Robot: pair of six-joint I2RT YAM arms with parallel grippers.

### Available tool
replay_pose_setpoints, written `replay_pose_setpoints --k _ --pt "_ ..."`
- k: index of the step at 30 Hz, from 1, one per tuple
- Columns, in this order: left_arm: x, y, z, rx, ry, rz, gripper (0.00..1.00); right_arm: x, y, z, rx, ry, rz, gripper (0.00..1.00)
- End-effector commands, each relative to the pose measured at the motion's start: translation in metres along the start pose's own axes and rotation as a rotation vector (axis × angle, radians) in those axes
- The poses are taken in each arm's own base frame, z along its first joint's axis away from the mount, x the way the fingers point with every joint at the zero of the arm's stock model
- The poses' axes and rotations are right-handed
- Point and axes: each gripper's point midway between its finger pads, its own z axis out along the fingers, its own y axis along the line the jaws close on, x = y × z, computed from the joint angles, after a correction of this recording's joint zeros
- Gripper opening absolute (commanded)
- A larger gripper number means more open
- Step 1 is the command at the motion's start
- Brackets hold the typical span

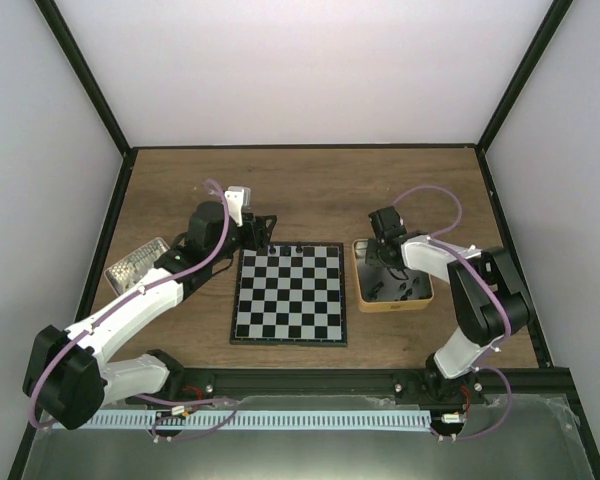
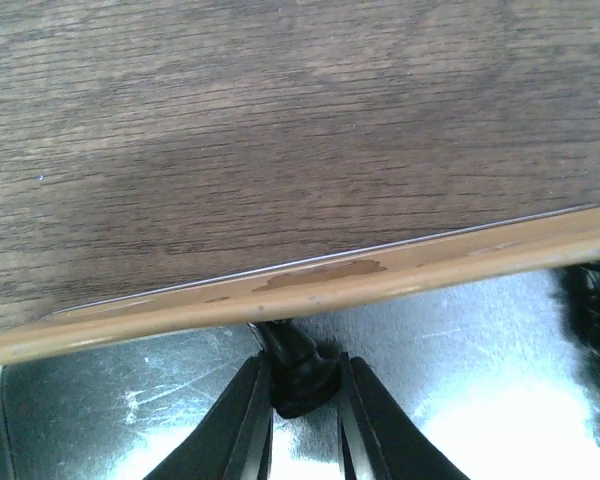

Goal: Set up the chess pieces on the board
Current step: Pick up the chess piece from the storage box.

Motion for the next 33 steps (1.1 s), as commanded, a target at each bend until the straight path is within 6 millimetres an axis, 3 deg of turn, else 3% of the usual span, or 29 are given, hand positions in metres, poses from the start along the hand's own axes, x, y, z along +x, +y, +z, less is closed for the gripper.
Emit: replay_pose_setpoints --k 1,8,16,21,25,33 --pt "-0.011 -0.006 0.000 0.023 -0.030 0.009 0.70 0.004 -0.002 0.002 0.039 0.023 -0.025 0.13" --pt "-0.011 -0.006 -0.001 0.023 -0.028 0.006 0.70 0.002 0.007 -0.011 -0.018 0.004 0.002 0.12" --pt "-0.011 -0.016 0.001 0.075 -0.014 -0.028 0.72 0.004 0.003 -0.035 -0.064 -0.063 0.083 0.12" --pt "-0.003 -0.037 0.008 0.194 0.060 -0.093 0.73 -0.001 0.011 -0.062 -0.176 -0.145 0.107 0.12" --pt "0.001 -0.062 0.016 0.331 0.132 -0.161 0.74 -0.010 0.032 -0.095 -0.358 -0.255 0.052 0.12" --pt "0.018 -0.118 0.030 0.642 0.309 -0.298 0.75 -0.007 0.076 -0.159 -0.738 -0.389 -0.066 0.11"
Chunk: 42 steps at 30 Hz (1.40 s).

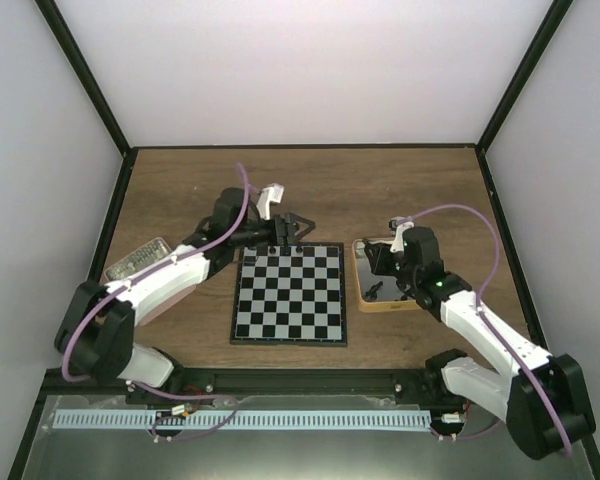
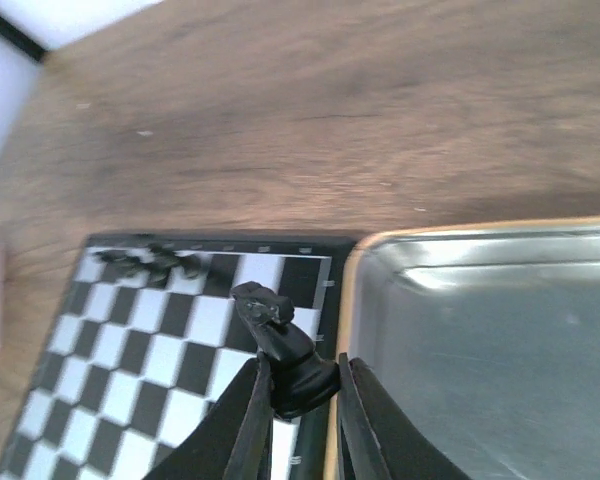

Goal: Set up the chess pieces on the board
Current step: Pick up the chess piece from the storage box, then place the chess piece on the chessboard.

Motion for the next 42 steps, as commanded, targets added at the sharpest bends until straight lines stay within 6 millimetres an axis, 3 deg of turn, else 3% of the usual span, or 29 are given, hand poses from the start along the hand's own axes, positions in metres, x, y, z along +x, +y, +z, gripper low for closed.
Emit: replay_pose_setpoints --k 1,5,11,15,20,24,29,31,33,37,39,42 --pt "0.007 -0.047 0.017 0.250 0.104 -0.053 0.75 -0.011 0.055 -0.020 -0.291 -0.058 -0.083 0.11" --pt "0.021 -0.055 0.033 0.307 0.181 -0.095 0.74 -0.006 0.079 -0.029 -0.427 -0.026 -0.110 0.11" --pt "0.034 -0.076 0.045 0.422 0.245 -0.155 0.67 -0.004 0.092 -0.035 -0.510 -0.013 -0.132 0.11" --pt "0.035 -0.081 0.051 0.441 0.247 -0.146 0.55 -0.001 0.095 -0.036 -0.531 0.001 -0.135 0.10" --pt "0.041 -0.073 0.058 0.428 0.262 -0.148 0.38 0.000 0.098 -0.037 -0.549 0.008 -0.139 0.11" --pt "0.043 -0.069 0.061 0.409 0.260 -0.140 0.31 0.000 0.099 -0.038 -0.558 0.010 -0.139 0.11" --pt "0.042 -0.068 0.062 0.408 0.255 -0.124 0.08 0.001 0.100 -0.037 -0.562 0.019 -0.138 0.11" --pt "0.041 -0.068 0.061 0.403 0.246 -0.112 0.04 0.001 0.100 -0.037 -0.562 0.019 -0.135 0.12" --pt "0.040 -0.067 0.060 0.394 0.233 -0.091 0.04 0.000 0.099 -0.036 -0.553 0.022 -0.127 0.21" --pt "0.036 -0.054 0.056 0.284 0.192 -0.047 0.04 0.001 0.092 -0.033 -0.513 0.008 -0.144 0.66" --pt "0.030 -0.039 0.052 0.171 0.146 -0.008 0.04 -0.002 0.085 -0.031 -0.469 -0.016 -0.146 0.74" --pt "0.017 -0.007 0.036 -0.068 0.055 0.053 0.04 -0.008 0.076 -0.029 -0.409 -0.043 -0.133 0.77"
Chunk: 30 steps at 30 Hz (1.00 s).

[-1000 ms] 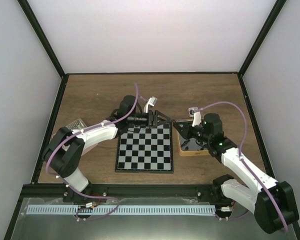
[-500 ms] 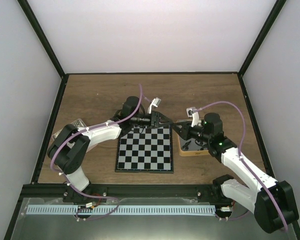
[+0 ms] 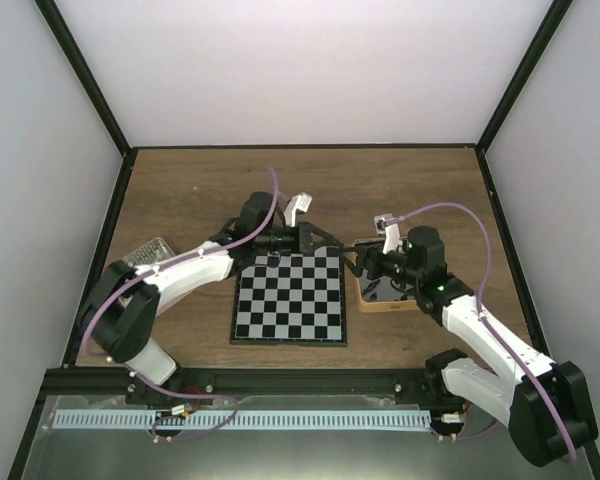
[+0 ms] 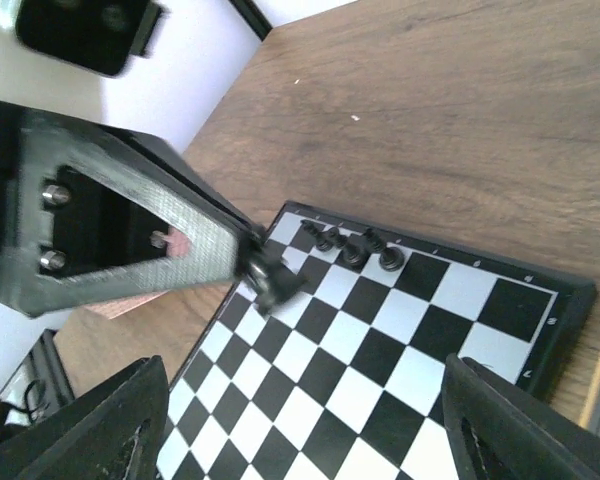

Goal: Set up the chess pieces on the board
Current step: Place the chess piece on the chessboard.

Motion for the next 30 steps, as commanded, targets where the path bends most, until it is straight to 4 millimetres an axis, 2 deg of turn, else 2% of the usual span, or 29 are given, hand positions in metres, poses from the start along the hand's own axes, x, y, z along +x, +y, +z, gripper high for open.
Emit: replay_pose_setpoints --k 1,5,10,13,22,30 --pt "-0.027 0.033 -0.041 -0.368 -0.172 0.131 0.04 -0.008 -0.014 -0.005 0.104 -0.047 -0.013 0.77" --pt "-0.037 0.076 -0.098 -0.741 -0.308 0.148 0.04 -0.011 -0.036 -0.005 0.223 -0.063 0.017 0.77" --pt "-0.047 0.103 -0.150 -1.086 -0.324 0.220 0.04 -0.009 -0.051 -0.003 0.287 -0.052 0.053 0.77" --pt "-0.045 0.114 -0.153 -1.100 -0.287 0.210 0.04 -0.009 -0.054 -0.001 0.299 -0.051 0.066 0.77" --pt "-0.028 0.158 -0.138 -1.061 -0.177 0.101 0.04 -0.009 -0.060 -0.004 0.339 -0.060 0.077 0.76" --pt "-0.012 0.178 -0.122 -1.023 -0.101 0.069 0.04 -0.007 -0.065 -0.004 0.360 -0.057 0.094 0.76"
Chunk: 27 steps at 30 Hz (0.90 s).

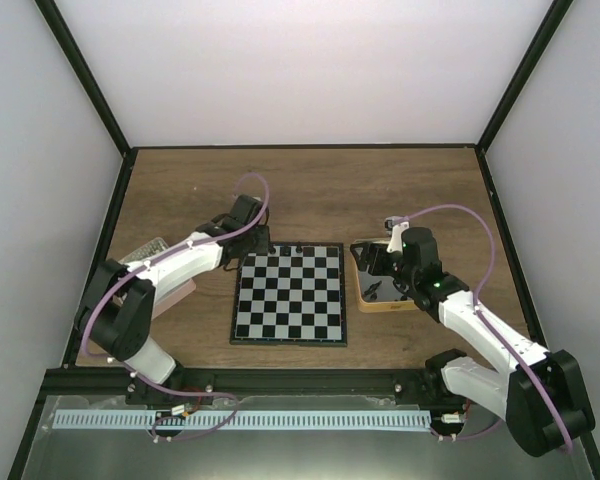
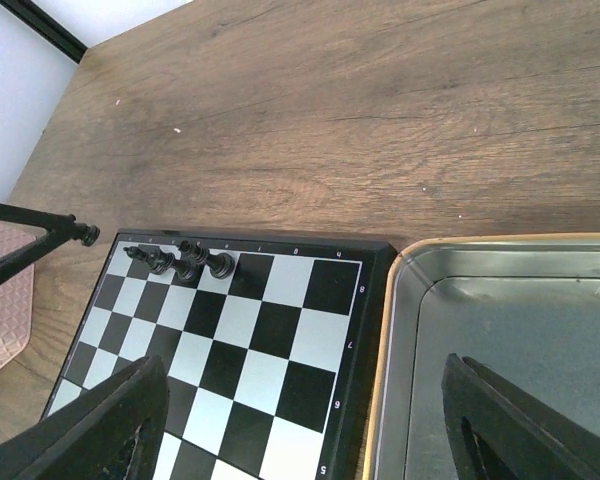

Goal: Set up the chess pieces on the board
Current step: Place the chess piece on the chessboard.

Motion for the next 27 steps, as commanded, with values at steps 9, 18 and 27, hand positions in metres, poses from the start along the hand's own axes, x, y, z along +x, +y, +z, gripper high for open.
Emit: replay_pose_setpoints --k 9,18,27 --pt "0.019 0.008 0.025 0.019 0.060 -0.026 0.04 -0.010 0.002 0.002 0.011 -0.014 0.017 0.76" --pt "0.030 0.003 0.037 0.064 0.105 -0.034 0.04 -0.008 0.001 0.004 0.013 -0.007 0.023 0.76" --pt "0.035 0.007 0.040 0.051 0.124 -0.024 0.23 -0.009 0.001 0.003 0.018 -0.009 0.024 0.76"
